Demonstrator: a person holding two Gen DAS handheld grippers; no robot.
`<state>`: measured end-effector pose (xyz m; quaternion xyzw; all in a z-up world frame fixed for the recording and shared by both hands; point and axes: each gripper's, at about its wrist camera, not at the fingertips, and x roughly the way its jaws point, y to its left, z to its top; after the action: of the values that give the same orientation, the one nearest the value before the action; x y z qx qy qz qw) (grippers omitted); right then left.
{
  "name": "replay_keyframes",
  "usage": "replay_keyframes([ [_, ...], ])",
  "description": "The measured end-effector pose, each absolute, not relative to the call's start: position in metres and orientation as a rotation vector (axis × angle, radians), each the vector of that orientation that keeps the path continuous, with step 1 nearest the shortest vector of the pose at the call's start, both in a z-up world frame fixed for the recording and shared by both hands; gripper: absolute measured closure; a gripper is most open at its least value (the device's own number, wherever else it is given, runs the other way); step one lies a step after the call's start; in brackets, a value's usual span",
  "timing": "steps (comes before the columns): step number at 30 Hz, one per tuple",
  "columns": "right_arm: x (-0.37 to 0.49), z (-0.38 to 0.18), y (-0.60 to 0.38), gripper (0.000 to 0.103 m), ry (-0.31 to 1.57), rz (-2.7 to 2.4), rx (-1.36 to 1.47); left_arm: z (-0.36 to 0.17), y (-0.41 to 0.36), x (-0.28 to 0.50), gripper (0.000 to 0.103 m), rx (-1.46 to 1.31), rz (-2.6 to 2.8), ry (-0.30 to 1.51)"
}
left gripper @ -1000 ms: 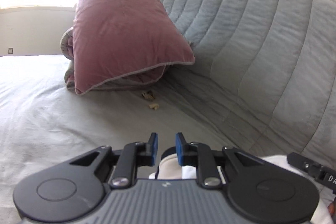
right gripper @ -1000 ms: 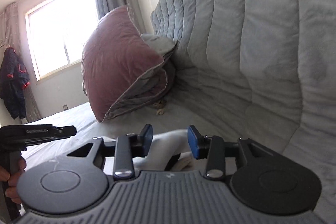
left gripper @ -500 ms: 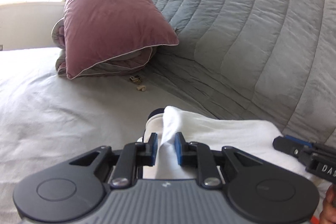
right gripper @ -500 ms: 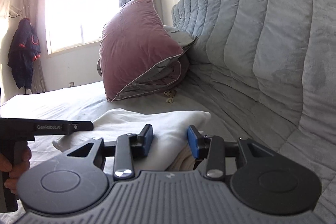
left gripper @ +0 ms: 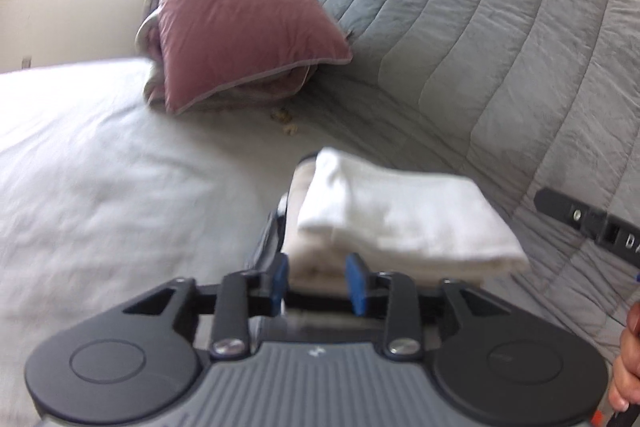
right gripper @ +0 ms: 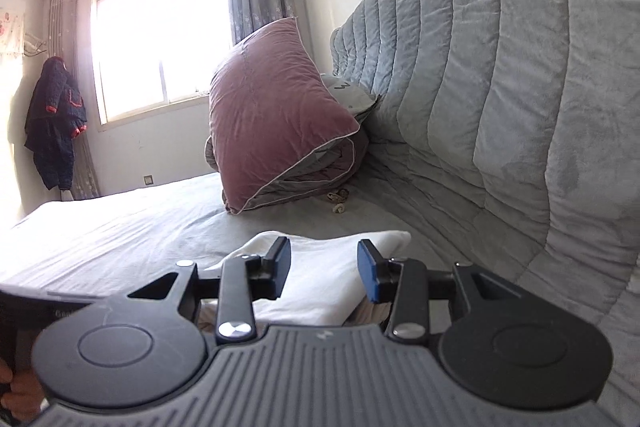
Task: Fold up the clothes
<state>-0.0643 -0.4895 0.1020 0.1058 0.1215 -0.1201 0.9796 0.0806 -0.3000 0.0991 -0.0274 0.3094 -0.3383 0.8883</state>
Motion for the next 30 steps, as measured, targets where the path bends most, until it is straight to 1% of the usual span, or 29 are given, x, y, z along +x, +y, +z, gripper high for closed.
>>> replay_keyframes([
  [1, -0.069, 0.103, -0.486, 0.062, 0.250, -0.239, 0.225, 0.099, -0.295, 0.076, 0.065, -0.055, -0.696, 0.661],
  [4, -0.082, 0.104, -0.472, 0.059, 0.268, -0.243, 0.235, 0.097, -0.280, 0.059, 0.058, -0.039, -0.678, 0.701],
  [5, -0.086, 0.104, -0.467, 0.056, 0.276, -0.242, 0.235, 0.098, -0.275, 0.054, 0.054, -0.028, -0.671, 0.701],
  [8, -0.099, 0.104, -0.454, 0.053, 0.299, -0.236, 0.246, 0.101, -0.259, 0.040, 0.040, -0.001, -0.657, 0.711],
  [10, -0.106, 0.105, -0.447, 0.051, 0.309, -0.233, 0.266, 0.103, -0.247, 0.031, 0.037, 0.012, -0.652, 0.719],
  [12, -0.112, 0.105, -0.439, 0.044, 0.306, -0.235, 0.291, 0.105, -0.234, 0.023, 0.029, 0.022, -0.648, 0.714],
  [13, -0.115, 0.106, -0.436, 0.040, 0.303, -0.234, 0.304, 0.106, -0.228, 0.019, 0.027, 0.026, -0.647, 0.712],
  [15, -0.120, 0.106, -0.427, 0.040, 0.301, -0.230, 0.325, 0.106, -0.217, 0.013, 0.022, 0.028, -0.644, 0.715],
  [19, -0.124, 0.106, -0.410, 0.038, 0.308, -0.245, 0.346, 0.106, -0.198, 0.003, 0.017, 0.023, -0.637, 0.723],
  [22, -0.130, 0.102, -0.398, 0.031, 0.304, -0.250, 0.382, 0.104, -0.185, -0.005, 0.012, 0.024, -0.633, 0.722],
  [24, -0.132, 0.098, -0.390, 0.026, 0.305, -0.250, 0.394, 0.102, -0.177, -0.011, 0.006, 0.027, -0.627, 0.722],
  [27, -0.134, 0.090, -0.379, 0.023, 0.315, -0.252, 0.401, 0.095, -0.165, -0.020, 0.002, 0.031, -0.617, 0.734],
  [30, -0.133, 0.079, -0.370, 0.020, 0.328, -0.264, 0.414, 0.085, -0.155, -0.028, 0.001, 0.043, -0.607, 0.753],
])
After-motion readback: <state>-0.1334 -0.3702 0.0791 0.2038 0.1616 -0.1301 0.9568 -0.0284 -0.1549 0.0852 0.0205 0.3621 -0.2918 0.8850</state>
